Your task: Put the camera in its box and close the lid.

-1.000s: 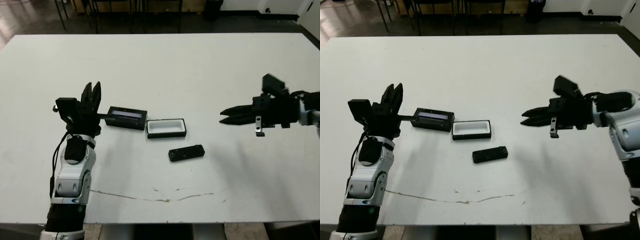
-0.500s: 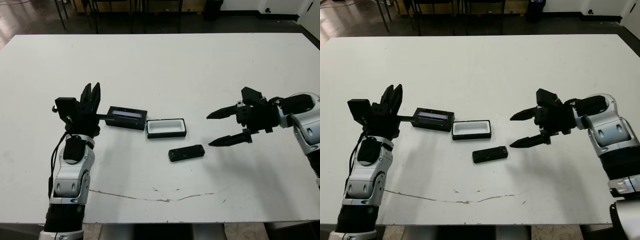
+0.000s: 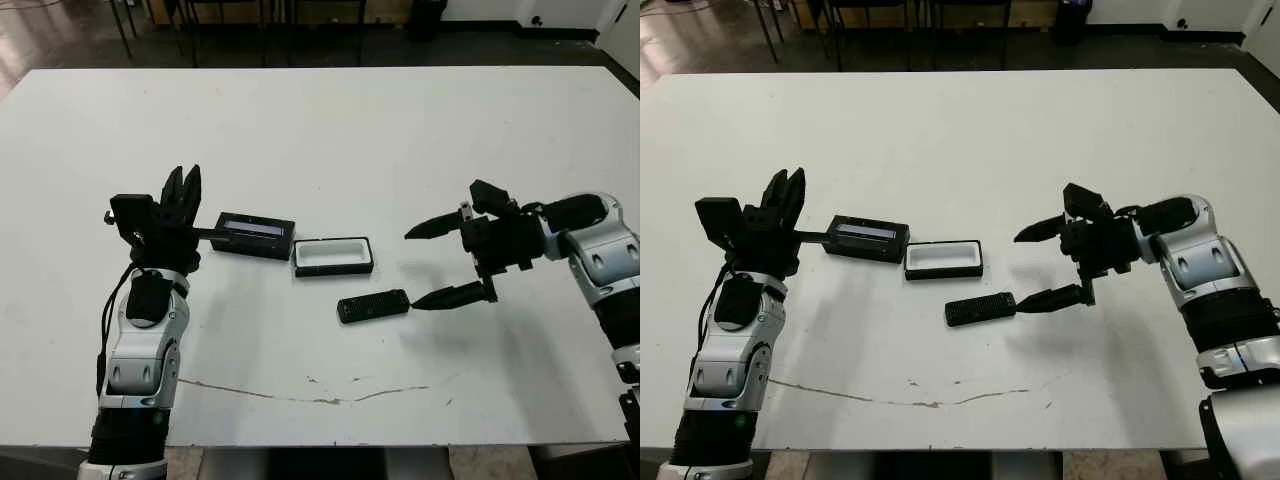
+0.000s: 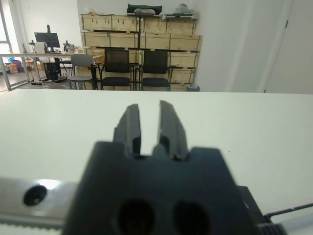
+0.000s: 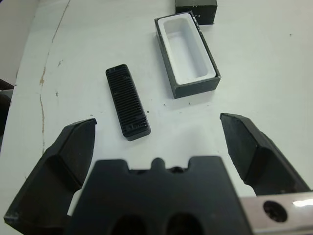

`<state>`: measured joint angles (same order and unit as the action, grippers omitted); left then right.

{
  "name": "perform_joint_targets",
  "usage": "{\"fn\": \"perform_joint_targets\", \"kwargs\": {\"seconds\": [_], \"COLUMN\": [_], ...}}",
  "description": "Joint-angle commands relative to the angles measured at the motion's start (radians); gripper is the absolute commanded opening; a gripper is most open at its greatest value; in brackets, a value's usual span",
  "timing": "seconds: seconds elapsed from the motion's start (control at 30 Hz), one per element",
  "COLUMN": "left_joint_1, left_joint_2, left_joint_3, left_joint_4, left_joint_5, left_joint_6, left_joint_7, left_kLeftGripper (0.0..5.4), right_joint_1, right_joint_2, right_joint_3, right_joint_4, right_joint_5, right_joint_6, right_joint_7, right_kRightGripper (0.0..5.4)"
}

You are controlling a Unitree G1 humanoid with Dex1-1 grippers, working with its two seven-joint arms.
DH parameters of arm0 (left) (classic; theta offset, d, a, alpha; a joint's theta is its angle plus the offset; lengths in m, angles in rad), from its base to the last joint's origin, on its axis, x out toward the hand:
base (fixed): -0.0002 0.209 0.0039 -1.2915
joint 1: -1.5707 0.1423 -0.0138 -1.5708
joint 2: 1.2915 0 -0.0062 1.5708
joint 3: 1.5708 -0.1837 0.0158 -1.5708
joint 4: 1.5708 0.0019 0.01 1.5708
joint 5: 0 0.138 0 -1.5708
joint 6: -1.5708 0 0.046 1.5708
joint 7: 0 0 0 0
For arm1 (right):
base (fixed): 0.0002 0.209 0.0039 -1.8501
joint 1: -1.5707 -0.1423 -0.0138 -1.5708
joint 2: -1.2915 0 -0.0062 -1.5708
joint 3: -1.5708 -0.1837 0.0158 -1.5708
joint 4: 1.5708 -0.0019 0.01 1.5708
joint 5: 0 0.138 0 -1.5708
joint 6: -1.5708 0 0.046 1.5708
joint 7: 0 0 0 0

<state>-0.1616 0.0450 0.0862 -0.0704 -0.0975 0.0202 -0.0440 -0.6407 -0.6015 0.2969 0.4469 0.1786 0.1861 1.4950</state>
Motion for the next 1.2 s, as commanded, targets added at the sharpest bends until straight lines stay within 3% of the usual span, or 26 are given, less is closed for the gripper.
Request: {"fn": "perform_joint_targets", "kwargs": {"seconds": [0.03,0.37,0.57,0.93,1.0,1.2], "left_joint_1": [0.008,0.008,0.006,0.007,0.008,0.011], "left_joint_2": [0.010,0.010,0.013,0.012,0.012,0.008], "left_joint_3": [0.004,0.004,0.005,0.004,0.002,0.000], "left_joint_4": [0.010,0.014,0.013,0.004,0.004,-0.002], "left_joint_5": [0.005,0.008,0.006,0.009,0.012,0.014], "left_joint_6": [0.011,0.013,0.021,0.029,0.026,0.031], "left_joint_7": [0.000,0.003,0.001,0.004,0.004,0.009], "left_kLeftGripper": [0.00,0.00,0.00,0.00,0.00,0.00], "right_joint_1": [0.015,0.062,0.088,0.124,0.131,0.142], "right_joint_2": [0.010,0.021,0.025,0.040,0.046,0.072], "right_joint_3": [0.012,0.008,0.007,0.005,0.005,-0.001], "right_joint_4": [0.017,-0.005,-0.011,0.029,0.034,0.068], "right_joint_5": [-0.016,0.000,0.008,-0.003,-0.004,0.002], "right_joint_6": [-0.016,-0.062,-0.035,-0.049,-0.062,-0.063], "right_joint_7": [0.013,0.049,0.045,0.020,0.015,-0.002], "right_kRightGripper": [5.39,5.39,5.39,5.38,5.19,3.91]}}
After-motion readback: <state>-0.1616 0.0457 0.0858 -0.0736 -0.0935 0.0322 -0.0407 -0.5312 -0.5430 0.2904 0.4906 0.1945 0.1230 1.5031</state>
